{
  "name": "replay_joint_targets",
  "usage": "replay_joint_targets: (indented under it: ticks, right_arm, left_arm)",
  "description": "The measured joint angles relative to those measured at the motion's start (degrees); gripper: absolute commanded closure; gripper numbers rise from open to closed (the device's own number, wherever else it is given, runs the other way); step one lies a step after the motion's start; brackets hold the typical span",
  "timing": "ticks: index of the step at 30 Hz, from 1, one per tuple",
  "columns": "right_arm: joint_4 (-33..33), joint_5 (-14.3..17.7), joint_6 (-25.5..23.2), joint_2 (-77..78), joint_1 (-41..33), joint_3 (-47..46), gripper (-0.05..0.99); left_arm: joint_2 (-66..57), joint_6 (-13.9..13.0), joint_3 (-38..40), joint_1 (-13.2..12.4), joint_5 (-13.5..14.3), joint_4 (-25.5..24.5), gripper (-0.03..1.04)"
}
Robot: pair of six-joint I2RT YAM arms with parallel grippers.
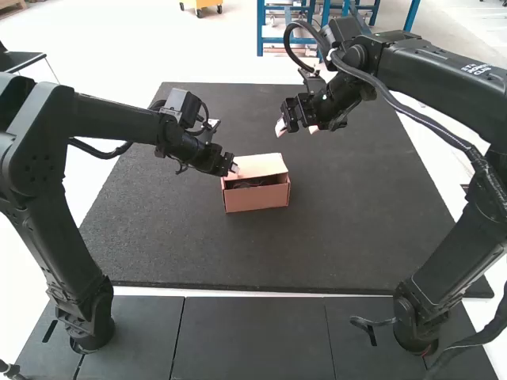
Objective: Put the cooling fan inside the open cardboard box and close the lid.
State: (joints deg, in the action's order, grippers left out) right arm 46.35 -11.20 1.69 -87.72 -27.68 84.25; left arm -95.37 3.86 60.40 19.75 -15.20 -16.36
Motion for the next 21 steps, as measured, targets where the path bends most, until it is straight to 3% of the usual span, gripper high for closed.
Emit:
replay_joint_targets:
  ticks: [12,21]
  right_arm:
    - [-0.2,-0.2,-0.5,0.0,0.0,0.0,0.03]
    - [-1.5,-0.2,-0.6,0.0,0.0,0.0,0.03]
  left_arm:
    - [-3.8,0.0,-0.2,0.6,-1.2,2.6,0.05]
    - [-2.7,0.2,-0.2,0.6,-0.9,1.6,0.05]
